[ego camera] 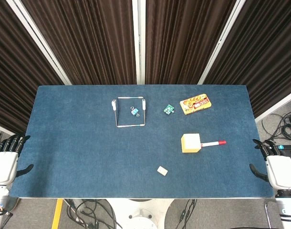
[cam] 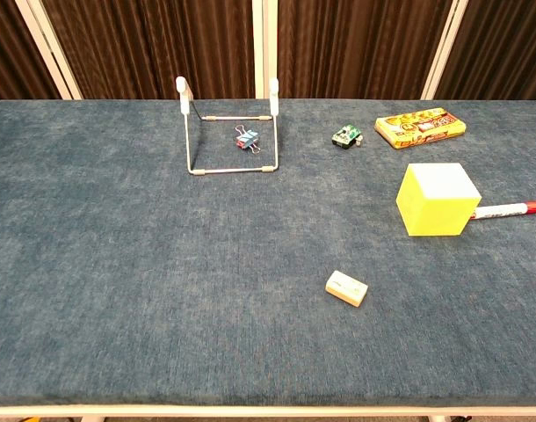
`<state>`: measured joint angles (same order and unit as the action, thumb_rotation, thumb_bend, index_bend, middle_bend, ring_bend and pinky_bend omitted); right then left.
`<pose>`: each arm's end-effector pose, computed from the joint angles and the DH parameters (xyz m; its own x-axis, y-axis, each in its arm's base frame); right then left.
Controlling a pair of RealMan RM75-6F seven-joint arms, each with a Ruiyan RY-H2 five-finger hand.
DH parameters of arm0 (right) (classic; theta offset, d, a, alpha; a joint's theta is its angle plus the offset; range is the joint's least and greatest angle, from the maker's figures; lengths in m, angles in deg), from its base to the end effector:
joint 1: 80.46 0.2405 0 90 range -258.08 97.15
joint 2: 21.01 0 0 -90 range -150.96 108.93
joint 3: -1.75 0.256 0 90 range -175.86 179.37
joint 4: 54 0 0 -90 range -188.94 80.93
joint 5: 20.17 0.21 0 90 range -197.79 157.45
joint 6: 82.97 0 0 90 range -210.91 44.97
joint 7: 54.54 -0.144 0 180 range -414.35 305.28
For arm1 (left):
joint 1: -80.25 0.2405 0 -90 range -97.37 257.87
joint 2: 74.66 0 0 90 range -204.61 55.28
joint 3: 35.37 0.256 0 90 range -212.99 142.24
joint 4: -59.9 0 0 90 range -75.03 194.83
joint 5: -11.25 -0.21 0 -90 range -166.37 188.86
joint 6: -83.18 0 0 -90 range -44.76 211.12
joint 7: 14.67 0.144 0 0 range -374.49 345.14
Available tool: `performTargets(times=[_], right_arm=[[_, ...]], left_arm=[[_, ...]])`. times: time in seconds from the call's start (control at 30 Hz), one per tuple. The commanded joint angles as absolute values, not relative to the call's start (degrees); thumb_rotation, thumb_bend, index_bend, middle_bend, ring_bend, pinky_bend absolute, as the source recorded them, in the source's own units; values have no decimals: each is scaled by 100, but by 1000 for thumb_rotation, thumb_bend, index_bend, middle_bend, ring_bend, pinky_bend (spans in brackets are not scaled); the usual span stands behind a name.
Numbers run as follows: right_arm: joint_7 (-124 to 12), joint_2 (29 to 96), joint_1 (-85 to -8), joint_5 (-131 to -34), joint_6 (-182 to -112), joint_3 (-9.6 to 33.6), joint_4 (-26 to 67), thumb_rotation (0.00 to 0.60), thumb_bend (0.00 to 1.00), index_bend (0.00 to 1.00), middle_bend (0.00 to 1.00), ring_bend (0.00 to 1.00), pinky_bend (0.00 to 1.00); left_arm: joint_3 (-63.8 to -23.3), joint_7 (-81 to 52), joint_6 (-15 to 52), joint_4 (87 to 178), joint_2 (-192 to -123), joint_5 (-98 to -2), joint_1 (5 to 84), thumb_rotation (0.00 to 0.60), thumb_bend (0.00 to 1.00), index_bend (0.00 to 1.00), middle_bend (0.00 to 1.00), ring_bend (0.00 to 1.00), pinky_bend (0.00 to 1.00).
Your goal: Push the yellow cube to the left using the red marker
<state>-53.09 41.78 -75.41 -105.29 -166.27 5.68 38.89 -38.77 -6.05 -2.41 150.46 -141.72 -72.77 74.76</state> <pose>-0.3123 -0.1859 0.1651 0.4282 -0.0124 0.9036 -0.9037 0.0006 0.4283 -0.3139 0.1865 0.1497 0.5081 -0.0162 0.8612 0.8613 0.0174 -0.5078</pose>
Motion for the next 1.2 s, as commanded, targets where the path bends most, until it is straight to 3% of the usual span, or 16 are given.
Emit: performTargets(times=[0.03,0.43,0.77,0.93,1.07,1.2], right_arm=[[-5316,4182,-7538,-10542,-16630,566,3888,600,176,168,324,141,331],[-5468,4161,-7515,-10622,-16617,545,3797,600,176,163,324,141,331],[-5118,4422,-6557,-10428,-15209,734,3337,600,176,180,307,110,322],[-4719,4930,-6011,-10142,-14416,826,2739,600,166,227,315,101,309],[-4530,5415,-5723,-9996,-14042,836,2161,600,58,265,324,96,300],[-4497,5938,-5487,-9968,-13853,839,1444,600,68,311,355,96,300]], left_arm=[[-3868,-617,-251,15047,-14169,-7284,7485,600,158,216,214,136,183],[-3856,-638,-293,15036,-14164,-7317,7507,600,158,216,214,136,183],[-3857,-638,-293,15036,-14164,-7317,7507,600,158,216,214,136,183],[-3857,-638,-293,15036,-14164,-7318,7507,600,158,216,214,136,183],[-3857,-638,-292,15036,-14164,-7318,7508,600,158,216,214,135,183],[-3858,-638,-292,15036,-14164,-7318,7508,600,158,216,214,136,183]])
